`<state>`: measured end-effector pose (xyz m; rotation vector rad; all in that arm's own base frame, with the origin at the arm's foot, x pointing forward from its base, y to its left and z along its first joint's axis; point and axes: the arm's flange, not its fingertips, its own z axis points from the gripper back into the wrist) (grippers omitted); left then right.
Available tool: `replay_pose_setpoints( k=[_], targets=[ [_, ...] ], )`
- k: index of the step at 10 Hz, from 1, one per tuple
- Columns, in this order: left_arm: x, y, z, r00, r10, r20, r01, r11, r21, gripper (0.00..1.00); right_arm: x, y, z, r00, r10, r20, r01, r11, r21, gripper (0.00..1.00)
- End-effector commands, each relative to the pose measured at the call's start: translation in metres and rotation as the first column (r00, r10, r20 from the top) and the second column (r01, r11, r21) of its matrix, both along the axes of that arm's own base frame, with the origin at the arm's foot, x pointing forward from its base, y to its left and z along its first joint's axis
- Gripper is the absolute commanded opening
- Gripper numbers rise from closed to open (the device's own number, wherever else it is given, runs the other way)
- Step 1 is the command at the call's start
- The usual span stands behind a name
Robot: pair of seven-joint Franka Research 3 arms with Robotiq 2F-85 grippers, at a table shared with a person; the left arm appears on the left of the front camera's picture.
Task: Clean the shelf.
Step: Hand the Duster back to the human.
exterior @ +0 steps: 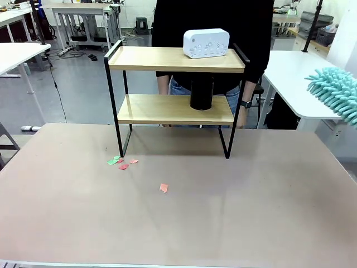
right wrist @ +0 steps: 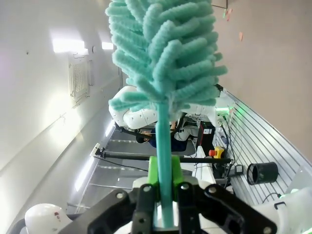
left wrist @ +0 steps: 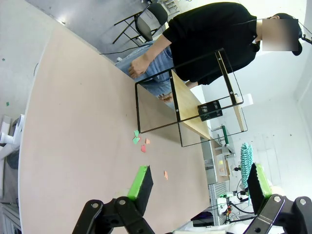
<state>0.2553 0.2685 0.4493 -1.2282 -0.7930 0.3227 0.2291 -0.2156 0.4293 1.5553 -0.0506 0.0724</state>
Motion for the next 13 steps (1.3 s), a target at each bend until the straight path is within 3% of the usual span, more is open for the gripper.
replay_pose_setpoints(
  k=[1,2,3,4,5,6,7,8,9,10,11,12,13],
  targets=[
    [0.000,0.000,0.000,1.000,0.000,0.000,0.000,1.000,0.000,1.00,0.000,0.000,0.000,1.000,0.001,0.000,-0.001,1.000,0.000,0.12],
    [-0.003,-0.014,0.037,0.990,-0.137,-0.015,0.138,0.988,0.063,1.00,0.009,0.021,0.024,0.992,0.127,0.016,-0.127,0.991,-0.036,0.12],
    [0.004,-0.047,0.080,0.962,-0.269,0.056,0.269,0.963,0.011,1.00,0.026,0.050,0.057,0.959,0.275,0.071,-0.266,0.958,-0.110,0.12],
    [0.014,-0.093,0.114,0.893,-0.447,0.061,0.445,0.895,0.034,1.00,0.045,0.085,0.090,0.907,0.414,0.075,-0.394,0.899,-0.193,0.12],
    [0.018,-0.136,0.127,0.794,-0.608,0.009,0.607,0.792,0.062,1.00,0.059,0.119,0.109,0.849,0.528,0.027,-0.505,0.825,-0.253,0.12],
    [0.016,-0.174,0.127,0.696,-0.716,-0.057,0.718,0.692,0.075,1.00,0.066,0.155,0.117,0.766,0.642,-0.040,-0.615,0.714,-0.334,0.12],
    [0.009,-0.204,0.122,0.603,-0.793,-0.086,0.798,0.600,0.061,1.00,0.065,0.188,0.121,0.673,0.734,-0.090,-0.705,0.601,-0.377,0.12],
    [-0.001,-0.231,0.111,0.536,-0.838,-0.101,0.844,0.534,0.053,1.00,0.060,0.217,0.117,0.584,0.796,-0.158,-0.774,0.487,-0.405,0.12],
    [-0.013,-0.249,0.101,0.460,-0.882,-0.107,0.887,0.462,0.007,1.00,0.057,0.234,0.109,0.529,0.827,-0.189,-0.811,0.427,-0.400,0.12],
    [-0.024,-0.256,0.087,0.481,-0.867,-0.129,0.876,0.470,0.103,1.00,0.052,0.234,0.101,0.569,0.804,-0.173,-0.789,0.474,-0.390,0.12],
    [-0.023,-0.210,0.092,0.695,-0.710,-0.111,0.704,0.642,0.303,1.00,0.054,0.260,0.101,0.592,0.793,-0.145,-0.773,0.509,-0.378,0.12],
    [-0.011,-0.264,0.099,0.467,-0.875,-0.128,0.884,0.467,0.027,1.00,0.054,0.260,0.101,0.592,0.793,-0.145,-0.773,0.509,-0.378,0.12],
    [-0.011,-0.264,0.099,0.467,-0.875,-0.128,0.884,0.467,0.027,1.00,0.051,0.268,0.091,0.546,0.819,-0.178,-0.804,0.452,-0.386,0.12]
  ],
)
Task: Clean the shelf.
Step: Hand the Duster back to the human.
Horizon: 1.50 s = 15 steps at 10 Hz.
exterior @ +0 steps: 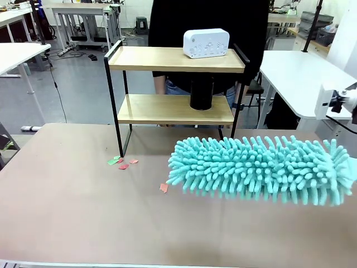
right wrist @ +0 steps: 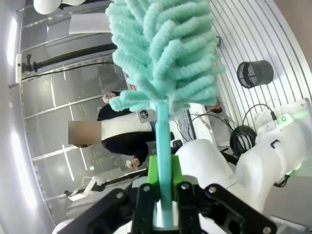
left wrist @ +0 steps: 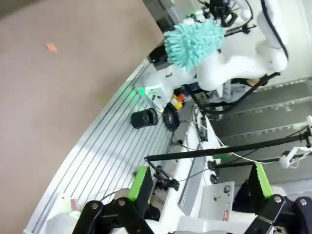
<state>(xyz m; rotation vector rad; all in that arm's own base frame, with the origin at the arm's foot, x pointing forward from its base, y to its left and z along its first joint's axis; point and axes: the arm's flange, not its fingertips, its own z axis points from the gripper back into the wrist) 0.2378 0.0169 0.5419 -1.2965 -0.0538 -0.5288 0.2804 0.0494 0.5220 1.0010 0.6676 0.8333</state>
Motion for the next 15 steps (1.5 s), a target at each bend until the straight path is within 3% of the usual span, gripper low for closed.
replay_pose_setpoints(
  k=[1,3,5,8,9,11,15],
  targets=[
    [-0.002,0.006,0.000,1.000,0.022,0.022,-0.022,1.000,0.015,1.00,0.016,0.013,-0.005,0.997,0.076,0.003,-0.076,0.997,0.019,0.12],
    [0.035,-0.051,-0.021,0.994,-0.107,-0.029,0.109,0.993,0.039,1.00,0.053,0.042,0.008,0.967,0.249,0.049,-0.249,0.968,0.010,0.12],
    [0.061,-0.099,-0.053,0.961,-0.250,-0.120,0.257,0.965,0.045,1.00,0.075,0.068,0.011,0.938,0.347,0.003,-0.347,0.937,0.030,0.12],
    [0.058,-0.171,-0.088,0.930,-0.328,-0.167,0.338,0.941,0.034,1.00,0.081,0.117,-0.003,0.915,0.404,-0.001,-0.403,0.914,0.037,0.12],
    [0.057,-0.184,-0.099,0.939,-0.299,-0.170,0.311,0.949,0.049,1.00,0.079,0.124,-0.006,0.909,0.417,0.004,-0.416,0.907,0.068,0.12],
    [0.052,-0.197,-0.109,0.930,-0.313,-0.195,0.323,0.946,0.022,1.00,0.084,0.129,-0.015,0.927,0.376,0.014,-0.376,0.922,0.094,0.12],
    [0.038,-0.217,-0.115,0.905,-0.374,-0.204,0.368,0.927,-0.068,1.00,0.096,0.138,-0.028,0.923,0.386,0.005,-0.382,0.912,0.148,0.12]
  ],
)
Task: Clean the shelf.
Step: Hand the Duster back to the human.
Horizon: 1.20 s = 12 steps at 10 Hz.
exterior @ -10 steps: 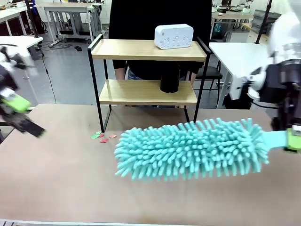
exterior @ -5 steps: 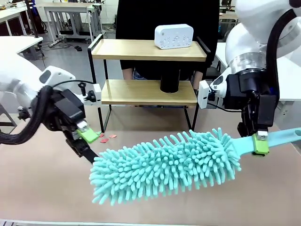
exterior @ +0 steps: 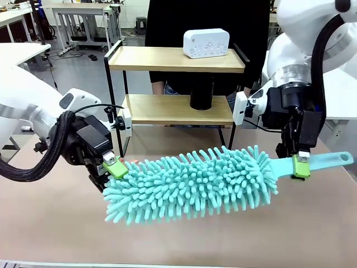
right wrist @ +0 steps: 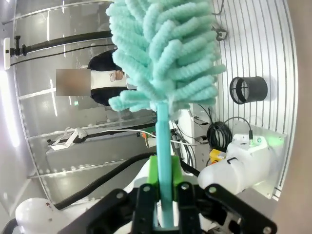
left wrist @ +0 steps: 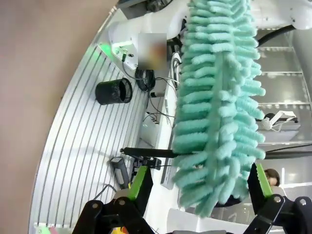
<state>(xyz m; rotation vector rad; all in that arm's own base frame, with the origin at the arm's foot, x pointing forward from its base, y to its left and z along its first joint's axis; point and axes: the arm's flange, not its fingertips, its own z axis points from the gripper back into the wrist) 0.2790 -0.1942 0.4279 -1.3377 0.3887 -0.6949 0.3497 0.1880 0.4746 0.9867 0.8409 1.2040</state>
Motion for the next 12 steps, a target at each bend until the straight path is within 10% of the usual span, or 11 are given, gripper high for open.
replay_pose_setpoints(
  k=[1,3,4,5,6,7,12],
  targets=[
    [-0.005,-0.012,0.002,1.000,-0.003,0.015,0.004,0.997,-0.076,1.00,0.030,0.003,0.017,0.999,0.025,-0.031,-0.023,0.999,0.047,0.12],
    [-0.009,-0.019,-0.001,1.000,-0.006,0.023,0.008,0.996,-0.090,0.81,0.031,0.006,0.018,0.999,0.031,-0.022,-0.030,0.998,0.063,0.12],
    [-0.009,-0.023,-0.002,0.999,-0.033,0.024,0.035,0.995,-0.095,0.42,0.031,0.007,0.018,1.000,0.023,-0.021,-0.021,0.998,0.063,0.12],
    [-0.012,-0.024,0.001,0.998,-0.048,0.031,0.050,0.994,-0.095,0.24,0.034,0.007,0.015,0.999,0.020,-0.029,-0.018,0.998,0.068,0.12],
    [-0.013,-0.023,0.003,0.998,-0.048,0.031,0.051,0.994,-0.098,0.38,0.034,0.008,0.014,0.999,0.023,-0.033,-0.021,0.998,0.067,0.12],
    [-0.013,-0.023,0.004,0.998,-0.050,0.036,0.054,0.993,-0.101,0.00,0.035,0.009,0.013,0.999,0.029,-0.036,-0.027,0.997,0.066,0.12],
    [-0.018,-0.023,0.004,0.995,-0.092,0.037,0.095,0.992,-0.081,0.00,0.034,0.009,0.011,0.999,0.025,-0.039,-0.023,0.999,0.046,0.12]
  ],
)
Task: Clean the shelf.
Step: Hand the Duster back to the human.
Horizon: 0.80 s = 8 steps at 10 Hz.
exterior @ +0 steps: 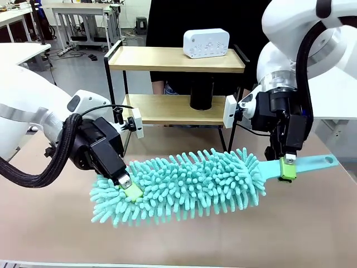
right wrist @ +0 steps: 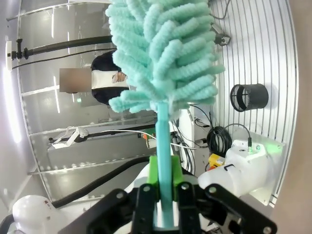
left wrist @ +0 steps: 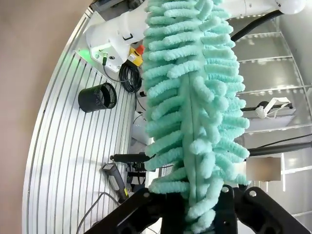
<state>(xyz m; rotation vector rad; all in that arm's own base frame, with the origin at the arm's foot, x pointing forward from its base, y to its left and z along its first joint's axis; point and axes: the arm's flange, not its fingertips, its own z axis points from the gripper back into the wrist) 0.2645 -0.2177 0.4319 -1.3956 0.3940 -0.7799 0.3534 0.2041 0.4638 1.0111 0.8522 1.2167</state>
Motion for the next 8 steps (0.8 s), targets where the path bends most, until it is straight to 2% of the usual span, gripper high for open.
replay_pose_setpoints(
  k=[1,3,4,5,6,7,8],
  targets=[
    [-0.004,0.001,0.000,0.999,-0.035,0.016,0.035,0.999,-0.001,0.00,0.030,-0.007,0.022,1.000,0.009,-0.022,-0.008,1.000,0.027,0.12],
    [-0.005,0.001,0.000,0.999,-0.037,0.019,0.037,0.999,0.005,0.00,0.030,-0.006,0.021,1.000,0.009,-0.025,-0.008,1.000,0.019,0.12],
    [-0.005,0.002,0.000,0.999,-0.035,0.020,0.035,0.999,0.005,0.00,0.030,-0.006,0.022,1.000,0.016,-0.019,-0.016,1.000,0.018,0.29],
    [-0.004,0.002,0.001,0.999,-0.032,0.023,0.032,0.999,0.003,0.00,0.028,-0.008,0.023,1.000,0.024,-0.007,-0.024,0.999,0.027,0.71],
    [-0.004,0.003,0.001,0.999,-0.030,0.024,0.030,1.000,-0.001,0.00,0.027,-0.012,0.024,1.000,0.020,-0.006,-0.020,0.999,0.028,0.88],
    [-0.003,0.004,0.002,0.999,-0.030,0.025,0.030,1.000,-0.003,0.00,0.026,-0.015,0.025,1.000,0.011,-0.005,-0.010,1.000,0.028,1.00],
    [-0.003,0.009,0.006,0.999,-0.026,0.028,0.026,1.000,-0.011,0.00,0.025,-0.022,0.025,1.000,-0.009,-0.004,0.009,0.999,0.037,1.00]
  ],
)
